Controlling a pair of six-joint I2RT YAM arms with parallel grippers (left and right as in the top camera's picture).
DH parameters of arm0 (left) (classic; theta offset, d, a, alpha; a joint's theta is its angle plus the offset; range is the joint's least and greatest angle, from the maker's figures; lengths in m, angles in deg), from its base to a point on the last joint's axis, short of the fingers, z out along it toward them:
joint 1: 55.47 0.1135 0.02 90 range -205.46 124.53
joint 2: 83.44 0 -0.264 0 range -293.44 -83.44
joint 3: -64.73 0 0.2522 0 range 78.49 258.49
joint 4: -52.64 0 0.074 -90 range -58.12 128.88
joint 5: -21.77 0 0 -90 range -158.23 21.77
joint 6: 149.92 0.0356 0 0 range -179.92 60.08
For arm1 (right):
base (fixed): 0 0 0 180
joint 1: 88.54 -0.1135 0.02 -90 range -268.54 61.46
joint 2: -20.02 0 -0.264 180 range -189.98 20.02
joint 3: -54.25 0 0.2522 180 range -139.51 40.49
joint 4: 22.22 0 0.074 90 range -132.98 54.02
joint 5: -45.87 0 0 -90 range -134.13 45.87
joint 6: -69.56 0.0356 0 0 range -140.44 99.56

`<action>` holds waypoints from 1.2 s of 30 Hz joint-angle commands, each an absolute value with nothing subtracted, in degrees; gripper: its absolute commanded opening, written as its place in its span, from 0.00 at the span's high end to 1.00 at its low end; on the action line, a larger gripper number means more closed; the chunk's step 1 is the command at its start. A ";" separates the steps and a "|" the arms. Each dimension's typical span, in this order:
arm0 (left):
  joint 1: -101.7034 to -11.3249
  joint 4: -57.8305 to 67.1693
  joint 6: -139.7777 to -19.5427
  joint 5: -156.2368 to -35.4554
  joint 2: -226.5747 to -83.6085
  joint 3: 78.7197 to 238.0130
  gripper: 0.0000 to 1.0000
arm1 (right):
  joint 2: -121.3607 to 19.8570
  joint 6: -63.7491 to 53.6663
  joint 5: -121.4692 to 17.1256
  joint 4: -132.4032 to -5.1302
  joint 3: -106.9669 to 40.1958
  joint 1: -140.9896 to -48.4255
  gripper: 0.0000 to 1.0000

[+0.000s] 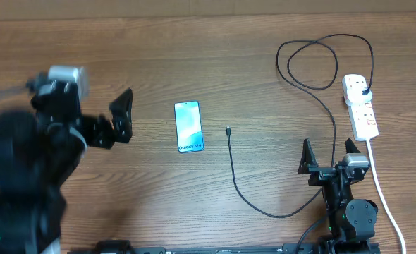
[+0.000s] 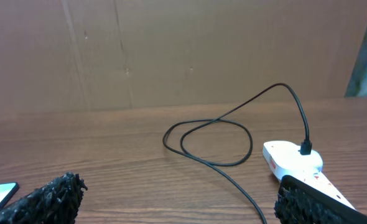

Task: Plug charger to phone and switch on socket
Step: 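Move the left gripper over the phone lying on the table, then grasp the phone's edge with the left gripper and tilt it up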

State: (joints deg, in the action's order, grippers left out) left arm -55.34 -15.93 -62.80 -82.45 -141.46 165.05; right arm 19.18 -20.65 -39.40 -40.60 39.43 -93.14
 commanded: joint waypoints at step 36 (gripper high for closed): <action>-78.43 -30.47 -85.57 -69.07 -209.81 184.31 0.00 | 19.42 -20.47 -39.07 -40.30 40.02 -93.34 0.00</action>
State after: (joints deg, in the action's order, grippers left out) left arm -78.51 -30.90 -82.16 -72.20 -209.20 186.56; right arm 19.11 -20.65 -39.37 -40.56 39.43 -93.14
